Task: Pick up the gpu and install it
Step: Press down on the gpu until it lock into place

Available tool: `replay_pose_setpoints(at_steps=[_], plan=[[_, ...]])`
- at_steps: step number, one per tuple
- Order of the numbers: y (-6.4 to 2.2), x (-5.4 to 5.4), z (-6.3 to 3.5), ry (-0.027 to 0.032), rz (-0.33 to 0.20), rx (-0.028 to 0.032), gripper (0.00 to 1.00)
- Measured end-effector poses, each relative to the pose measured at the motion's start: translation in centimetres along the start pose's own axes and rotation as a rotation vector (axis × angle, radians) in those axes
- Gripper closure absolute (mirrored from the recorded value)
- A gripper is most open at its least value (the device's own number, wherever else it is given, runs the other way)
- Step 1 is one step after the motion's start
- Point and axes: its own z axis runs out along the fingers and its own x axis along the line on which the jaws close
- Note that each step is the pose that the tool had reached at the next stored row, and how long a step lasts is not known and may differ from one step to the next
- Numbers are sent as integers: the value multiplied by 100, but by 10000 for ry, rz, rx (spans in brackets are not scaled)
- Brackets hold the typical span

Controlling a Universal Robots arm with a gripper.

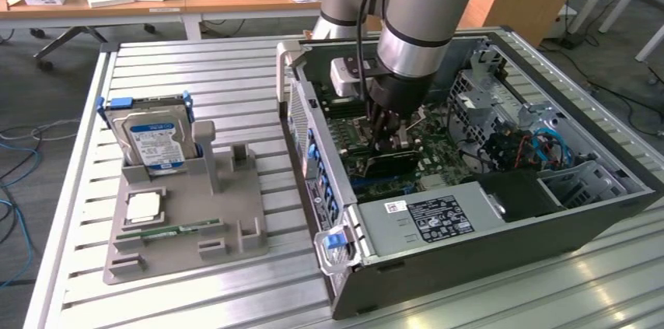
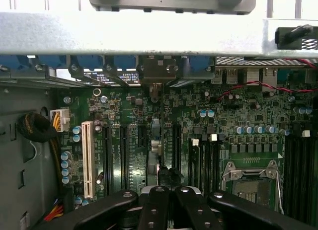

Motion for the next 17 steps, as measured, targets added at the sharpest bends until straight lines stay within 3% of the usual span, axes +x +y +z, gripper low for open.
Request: replay_pose_setpoints(at_steps=[17], plan=[[8, 0, 10, -2, 0, 2, 89]])
